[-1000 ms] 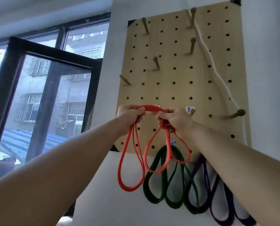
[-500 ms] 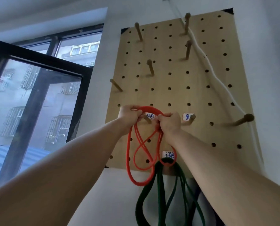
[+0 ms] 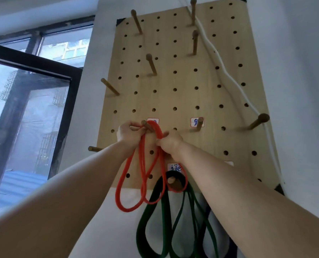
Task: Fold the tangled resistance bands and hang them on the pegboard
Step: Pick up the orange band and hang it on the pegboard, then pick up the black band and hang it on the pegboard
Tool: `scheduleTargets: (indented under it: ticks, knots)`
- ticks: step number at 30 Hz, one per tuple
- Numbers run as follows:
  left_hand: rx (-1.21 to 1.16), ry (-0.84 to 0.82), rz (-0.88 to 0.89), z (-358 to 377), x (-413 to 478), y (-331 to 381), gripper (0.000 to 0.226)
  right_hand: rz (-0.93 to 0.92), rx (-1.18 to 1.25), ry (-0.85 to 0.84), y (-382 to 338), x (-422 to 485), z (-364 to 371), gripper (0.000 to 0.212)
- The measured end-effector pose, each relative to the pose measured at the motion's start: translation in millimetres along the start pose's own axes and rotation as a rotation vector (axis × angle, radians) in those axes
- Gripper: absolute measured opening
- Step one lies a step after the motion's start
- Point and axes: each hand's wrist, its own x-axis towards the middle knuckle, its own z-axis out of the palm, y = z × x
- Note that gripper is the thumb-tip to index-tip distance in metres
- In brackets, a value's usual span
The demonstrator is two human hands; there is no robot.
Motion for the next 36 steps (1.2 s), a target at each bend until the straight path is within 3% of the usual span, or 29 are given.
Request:
scheduleTargets:
  ticks: [2,5,11,14,18,21,24,30,36]
  knots:
    - [0.026,-0.049,-0.003,-3,-4,-5,0.019,0.020,-0.015,-0.130,2,-10,-3,0.007]
    - [0.072,-0.163,0.026,-11,-15,-12,0.041,0.019,-0.025,-0.278,10,-18,-8,0.024]
    - [0.168,-0.212,0.066,-33,-46,-8,0.049,-0.022,-0.005,-0.244,20,-41,-22,0.036]
    - [0.220,-0.226,0.078,-48,-60,-7,0.036,-0.145,-0.067,-0.129,25,-62,-30,0.040]
    - [0.193,-0.267,0.019,-74,-86,-10,0.019,-0.431,-0.253,0.245,36,-101,-27,0.038]
    - [0.172,-0.345,-0.045,-94,-117,-12,0.014,-0.583,-0.268,0.360,45,-141,-23,0.031]
    - [0.169,-0.409,-0.102,-112,-156,-17,0.015,-0.557,-0.143,0.265,55,-185,-17,0.021]
    - [0.195,-0.571,-0.194,-149,-258,-74,0.016,-0.271,-0.027,-0.022,108,-263,15,0.009]
    - [0.478,-0.773,-0.371,-190,-370,-193,0.016,0.065,-0.161,-0.412,207,-330,59,0.006]
